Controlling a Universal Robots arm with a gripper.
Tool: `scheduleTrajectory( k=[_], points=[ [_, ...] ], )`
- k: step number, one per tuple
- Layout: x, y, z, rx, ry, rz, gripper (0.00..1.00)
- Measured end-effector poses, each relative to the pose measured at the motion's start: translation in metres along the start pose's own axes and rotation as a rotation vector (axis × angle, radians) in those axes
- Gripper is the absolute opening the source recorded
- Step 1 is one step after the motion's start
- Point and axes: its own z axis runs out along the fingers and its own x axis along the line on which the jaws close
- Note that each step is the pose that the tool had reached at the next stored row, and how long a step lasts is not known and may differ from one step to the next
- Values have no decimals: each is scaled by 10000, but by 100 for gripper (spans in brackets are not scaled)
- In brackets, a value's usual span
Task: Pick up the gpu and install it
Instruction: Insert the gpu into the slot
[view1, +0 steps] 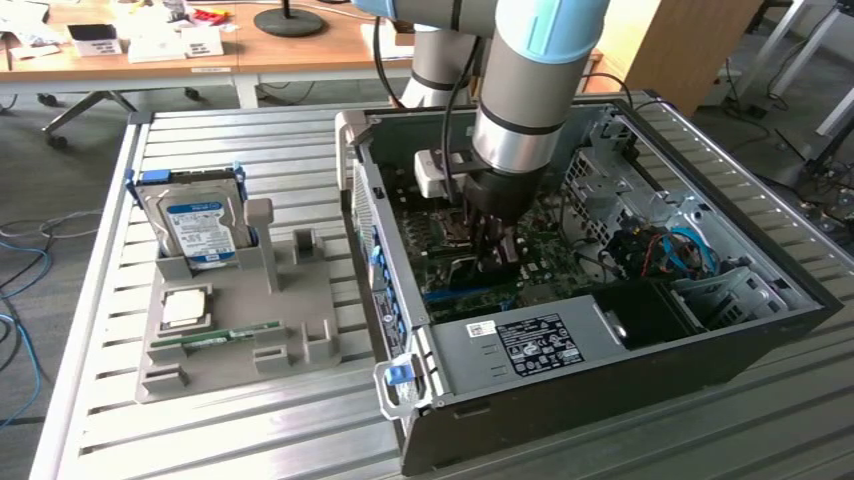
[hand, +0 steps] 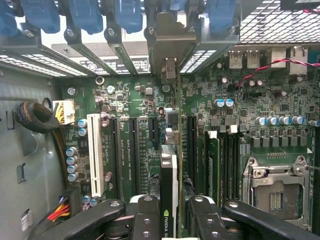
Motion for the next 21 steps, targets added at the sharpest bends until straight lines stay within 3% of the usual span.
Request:
scheduleTrajectory(
  k=[16,19,21],
  points=[
    [-1,2,-11,4,-21,2,27],
    [-1,2,-17,1,-55,2,27],
    [0,1,-18,-5,-151,0,27]
  ],
)
